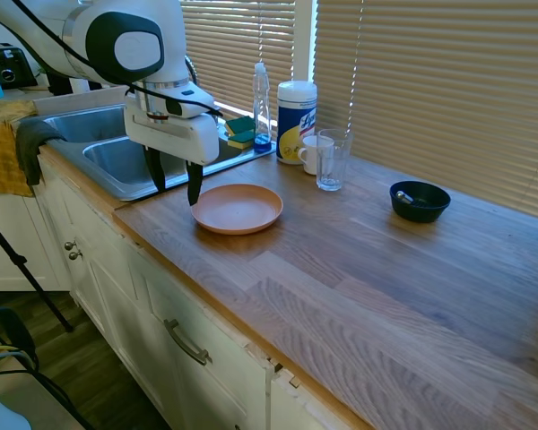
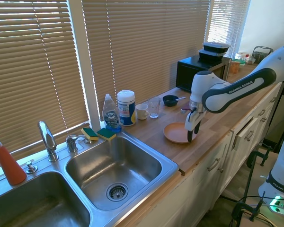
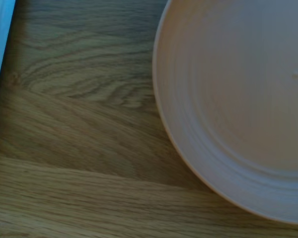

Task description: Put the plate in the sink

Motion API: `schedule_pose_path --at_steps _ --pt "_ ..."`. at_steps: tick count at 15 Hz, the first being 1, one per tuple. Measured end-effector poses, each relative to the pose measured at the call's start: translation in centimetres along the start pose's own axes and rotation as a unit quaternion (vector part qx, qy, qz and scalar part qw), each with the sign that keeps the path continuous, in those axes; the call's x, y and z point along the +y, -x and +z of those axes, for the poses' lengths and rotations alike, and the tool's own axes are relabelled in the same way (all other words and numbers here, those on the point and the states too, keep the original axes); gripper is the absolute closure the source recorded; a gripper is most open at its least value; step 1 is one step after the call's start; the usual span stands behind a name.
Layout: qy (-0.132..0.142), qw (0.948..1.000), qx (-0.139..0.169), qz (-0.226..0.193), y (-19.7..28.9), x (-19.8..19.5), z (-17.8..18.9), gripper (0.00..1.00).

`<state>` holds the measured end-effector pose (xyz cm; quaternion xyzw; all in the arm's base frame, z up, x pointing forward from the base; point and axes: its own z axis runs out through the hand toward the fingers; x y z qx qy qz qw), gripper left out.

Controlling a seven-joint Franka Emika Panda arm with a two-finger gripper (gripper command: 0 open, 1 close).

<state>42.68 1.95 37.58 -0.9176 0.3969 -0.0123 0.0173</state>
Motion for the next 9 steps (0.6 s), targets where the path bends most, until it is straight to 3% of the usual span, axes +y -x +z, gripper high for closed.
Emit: schedule_pose_path --at_steps 5,9 --pt "-0.008 0.9999 0.0 0.013 -0.5 0.2 -0.2 0.0" --pt "-0.028 0.9979 0.013 0.057 -3.6 2.4 -0.8 0.0"
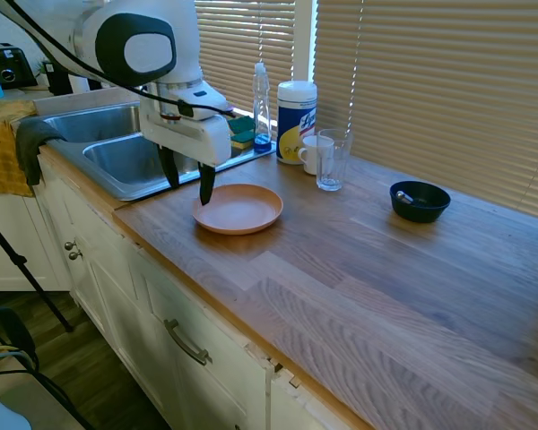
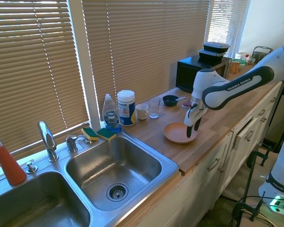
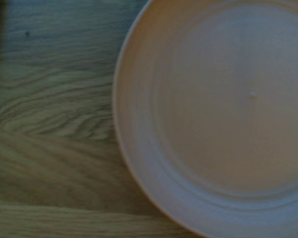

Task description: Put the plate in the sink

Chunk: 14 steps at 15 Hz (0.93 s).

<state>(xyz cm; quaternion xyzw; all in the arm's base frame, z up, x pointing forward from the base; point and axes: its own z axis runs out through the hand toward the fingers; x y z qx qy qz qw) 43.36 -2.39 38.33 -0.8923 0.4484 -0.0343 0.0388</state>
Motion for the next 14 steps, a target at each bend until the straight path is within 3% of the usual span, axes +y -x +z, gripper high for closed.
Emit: schedule_pose_path --at_steps 7,14 --pt "-0.021 0.9969 0.009 0.075 -8.8 5.1 0.9 0.0" --pt "-0.056 0.9966 -0.043 0.043 -14.1 3.8 5.0 0.0"
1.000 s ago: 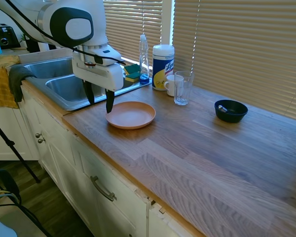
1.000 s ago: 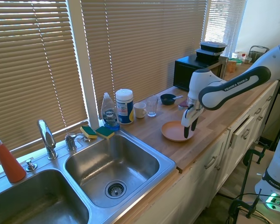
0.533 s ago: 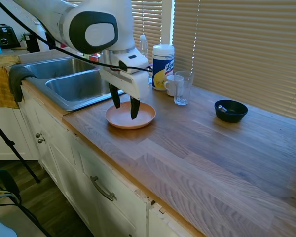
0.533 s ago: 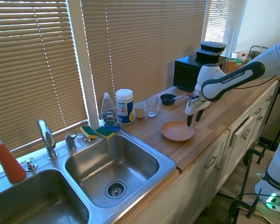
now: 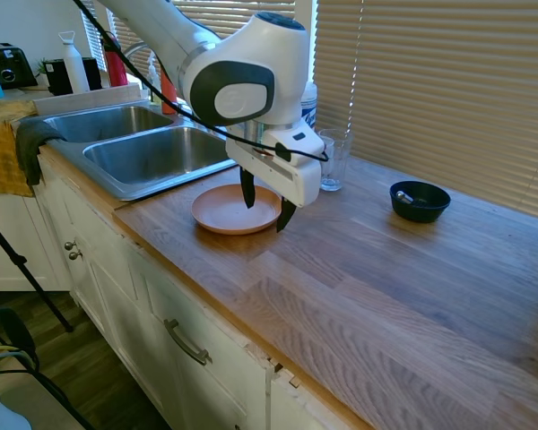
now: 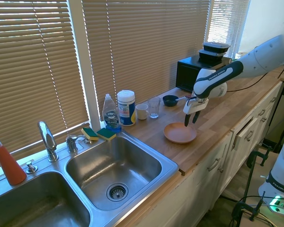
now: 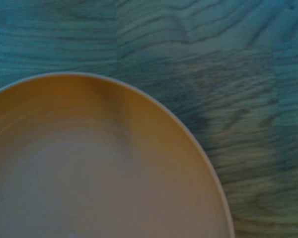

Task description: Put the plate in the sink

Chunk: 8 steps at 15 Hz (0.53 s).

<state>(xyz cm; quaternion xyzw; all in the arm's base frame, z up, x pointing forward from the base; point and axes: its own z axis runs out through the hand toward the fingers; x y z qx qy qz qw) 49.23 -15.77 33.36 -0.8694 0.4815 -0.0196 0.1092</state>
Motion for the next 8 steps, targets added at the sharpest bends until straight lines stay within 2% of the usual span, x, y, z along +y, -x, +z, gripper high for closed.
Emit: schedule_pose_path --at_steps 6,7,8 --pt "-0.001 0.9994 -0.03 -0.019 -0.6 -2.3 1.8 0.0" --pt "0.0 0.9992 -0.033 -0.02 -0.6 -2.6 2.0 1.0" --pt "0.001 0.9992 -0.034 -0.022 -0.5 -2.8 2.1 1.0"
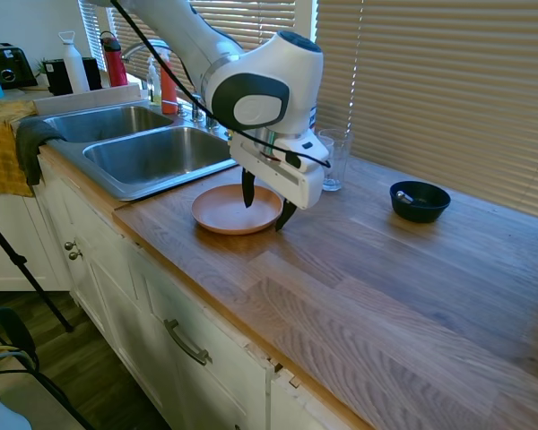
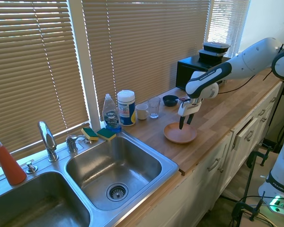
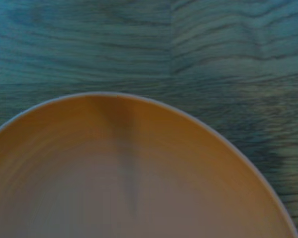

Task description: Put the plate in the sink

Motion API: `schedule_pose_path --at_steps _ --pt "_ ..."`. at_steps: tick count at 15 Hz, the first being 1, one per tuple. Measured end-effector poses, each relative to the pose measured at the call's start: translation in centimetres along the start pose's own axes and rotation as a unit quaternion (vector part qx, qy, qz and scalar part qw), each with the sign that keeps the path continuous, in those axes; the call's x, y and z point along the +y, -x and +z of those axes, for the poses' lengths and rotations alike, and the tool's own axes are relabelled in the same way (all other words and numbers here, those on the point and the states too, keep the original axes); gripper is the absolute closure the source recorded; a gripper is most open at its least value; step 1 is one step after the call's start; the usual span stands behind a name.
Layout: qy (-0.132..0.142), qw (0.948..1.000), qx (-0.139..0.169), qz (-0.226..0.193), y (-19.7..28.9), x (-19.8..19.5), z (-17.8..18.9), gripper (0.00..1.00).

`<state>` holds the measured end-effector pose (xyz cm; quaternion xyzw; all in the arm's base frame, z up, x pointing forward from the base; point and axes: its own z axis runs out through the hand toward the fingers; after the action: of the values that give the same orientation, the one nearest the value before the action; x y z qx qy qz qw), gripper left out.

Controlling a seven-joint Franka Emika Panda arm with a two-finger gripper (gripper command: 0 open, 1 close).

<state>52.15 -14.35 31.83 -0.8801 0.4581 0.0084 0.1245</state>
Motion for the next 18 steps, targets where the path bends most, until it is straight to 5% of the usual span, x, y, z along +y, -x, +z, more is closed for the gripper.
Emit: schedule_pose_path --at_steps 18 --pt "-0.012 0.9996 -0.023 0.003 -0.5 -0.8 1.2 1.0"
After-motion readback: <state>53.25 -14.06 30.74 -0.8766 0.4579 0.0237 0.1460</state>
